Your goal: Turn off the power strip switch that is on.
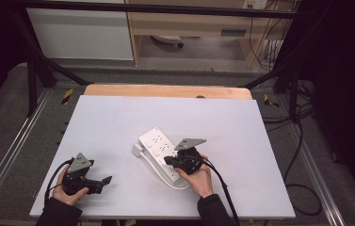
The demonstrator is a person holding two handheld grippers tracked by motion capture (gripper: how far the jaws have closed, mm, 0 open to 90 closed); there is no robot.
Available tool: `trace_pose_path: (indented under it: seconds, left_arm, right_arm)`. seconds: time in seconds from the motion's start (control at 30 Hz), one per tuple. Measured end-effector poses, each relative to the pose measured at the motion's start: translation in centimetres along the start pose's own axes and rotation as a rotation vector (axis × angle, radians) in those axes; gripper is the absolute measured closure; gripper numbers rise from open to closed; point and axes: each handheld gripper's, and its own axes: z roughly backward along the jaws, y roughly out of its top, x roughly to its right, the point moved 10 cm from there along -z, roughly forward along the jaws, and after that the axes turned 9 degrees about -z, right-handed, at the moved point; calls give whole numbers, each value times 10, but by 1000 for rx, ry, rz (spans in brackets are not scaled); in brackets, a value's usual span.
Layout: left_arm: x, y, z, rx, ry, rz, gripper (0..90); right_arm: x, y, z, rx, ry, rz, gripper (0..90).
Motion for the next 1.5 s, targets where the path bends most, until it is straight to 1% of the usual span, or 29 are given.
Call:
trace_pose_path:
  seconds: [0.1,0.13,0.3,0.67,0.9,1.13,1.5]
  left_arm:
    - [0,0,0,0,0,0,35]
    - [0,0,0,0,0,0,35]
    - [0,0,0,1,1,0,35]
    - [0,0,0,4,0,3,36]
    - [0,0,0,3,-1,2,36]
    - [0,0,0,1,-3,0,36]
    - [0,0,0,2,-1,0,36]
  right_arm:
    - [-1,0,-4,-4,-5,-5,900]
    - [-1,1,-7,-5,-8,3,900]
    - [-2,3,-14,-9,-19,4,900]
    - [-2,6,-24,-13,-37,9,900]
    - [0,6,-26,-18,-46,15,900]
    - [2,5,-28,-18,-54,7,900]
    - [3,4,-31,-21,-60,17,900]
